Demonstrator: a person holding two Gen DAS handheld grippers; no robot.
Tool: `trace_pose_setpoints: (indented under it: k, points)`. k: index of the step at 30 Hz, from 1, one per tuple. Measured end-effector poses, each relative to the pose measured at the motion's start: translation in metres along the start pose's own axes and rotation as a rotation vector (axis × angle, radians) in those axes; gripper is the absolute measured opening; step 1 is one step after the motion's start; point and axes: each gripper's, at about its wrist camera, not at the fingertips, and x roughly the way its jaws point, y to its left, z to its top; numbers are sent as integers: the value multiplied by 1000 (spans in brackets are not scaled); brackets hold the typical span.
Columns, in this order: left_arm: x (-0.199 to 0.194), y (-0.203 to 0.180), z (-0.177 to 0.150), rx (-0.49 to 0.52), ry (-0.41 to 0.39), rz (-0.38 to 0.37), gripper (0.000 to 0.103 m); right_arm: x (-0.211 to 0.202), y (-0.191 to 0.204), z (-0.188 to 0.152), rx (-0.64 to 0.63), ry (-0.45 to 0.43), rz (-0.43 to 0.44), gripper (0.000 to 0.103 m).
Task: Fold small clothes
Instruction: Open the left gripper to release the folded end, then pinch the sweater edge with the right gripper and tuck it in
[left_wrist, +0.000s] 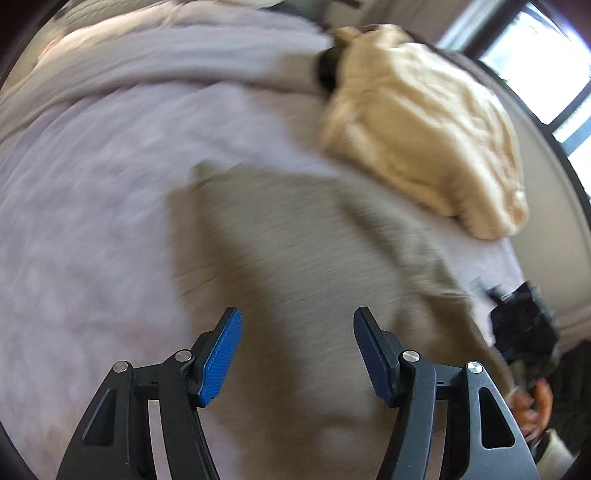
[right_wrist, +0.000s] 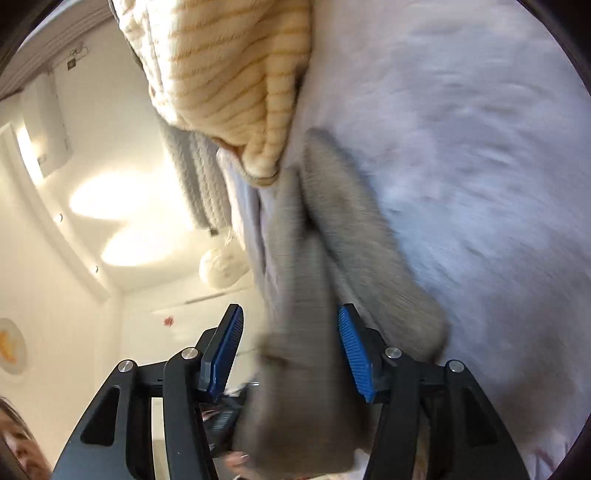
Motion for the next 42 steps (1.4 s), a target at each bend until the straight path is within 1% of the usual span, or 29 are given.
trace_pose_setpoints:
  k: [2, 4, 5, 6, 7, 8, 9, 10, 11, 13, 15, 18, 19, 20, 21, 22, 24, 27, 28, 30, 32, 33, 34, 35, 37, 39, 40, 41, 42]
  points:
    - [5, 16, -8, -23, 16, 38, 64, 17, 11, 9, -53, 48, -57, 59]
    - [9, 29, -16, -58, 27, 55, 64, 34, 23, 14, -103, 81, -111, 59]
    - [10, 32, -19, -69, 28, 55, 64, 41, 29, 17, -137, 96, -157, 55]
    - [11, 36, -21, -82, 28, 52, 64, 46, 35, 18, -168, 105, -194, 48]
    - [12, 38, -23, -89, 28, 53, 64, 55, 44, 20, -217, 117, -255, 22]
    - [13, 39, -25, -93, 28, 57, 64, 63, 53, 19, -283, 132, -346, 16]
    - [15, 39, -25, -95, 30, 62, 64, 67, 62, 17, -336, 130, -406, 16]
    - [15, 39, -25, -96, 31, 63, 64, 70, 74, 14, -398, 119, -442, 15]
    - [16, 39, -24, -95, 33, 62, 64, 68, 88, 7, -459, 104, -442, 15]
    - [13, 33, -22, -67, 29, 56, 64, 58, 109, -2, -537, 66, -420, 15]
    - [14, 22, -18, -34, 22, 50, 64, 50, 120, -8, -556, 39, -416, 15]
    - [18, 13, -17, 3, 24, 44, 64, 26, 97, -10, -504, 16, -484, 15]
    - [21, 11, -17, 6, 29, 40, 64, 26, 81, -6, -468, 14, -516, 15]
    - [25, 11, -18, 2, 35, 29, 66, 26, 65, -1, -435, 17, -549, 15]
    - [28, 12, -19, -6, 39, 27, 72, 22, 51, 6, -415, 15, -573, 15]
    - [31, 14, -20, -18, 40, 46, 86, 22, 44, 9, -394, 12, -577, 15]
    - [29, 18, -21, -28, 41, 50, 87, 15, 41, 11, -352, -10, -564, 15]
    - [25, 24, -23, -26, 55, 68, 87, 9, 52, 6, -385, -8, -624, 16]
    - [24, 25, -23, -23, 60, 73, 87, 6, 57, 2, -397, -4, -633, 20]
    - [18, 28, -26, -15, 71, 85, 87, 0, 69, -6, -420, 4, -642, 21]
    - [10, 27, -31, -10, 82, 64, 87, -12, 81, -17, -437, 8, -625, 29]
    - [7, 27, -35, -14, 89, 48, 87, -16, 87, -23, -441, 10, -610, 34]
    - [6, 26, -36, -23, 97, 26, 87, -23, 91, -32, -447, 11, -599, 49]
    - [4, 25, -40, -40, 112, -8, 87, -33, 90, -42, -455, 12, -596, 54]
    - [5, 22, -46, -60, 133, -42, 87, -36, 89, -57, -475, 36, -603, 53]
    - [7, 18, -53, -57, 148, -57, 87, -31, 86, -70, -495, 78, -641, 30]
    - [8, 14, -56, -47, 155, -50, 87, -27, 81, -72, -502, 93, -667, 12]
    - [14, 10, -62, -24, 172, -22, 87, -23, 76, -76, -518, 110, -727, 11]
    - [17, 8, -67, -6, 185, -2, 87, -20, 72, -78, -531, 115, -766, 11]
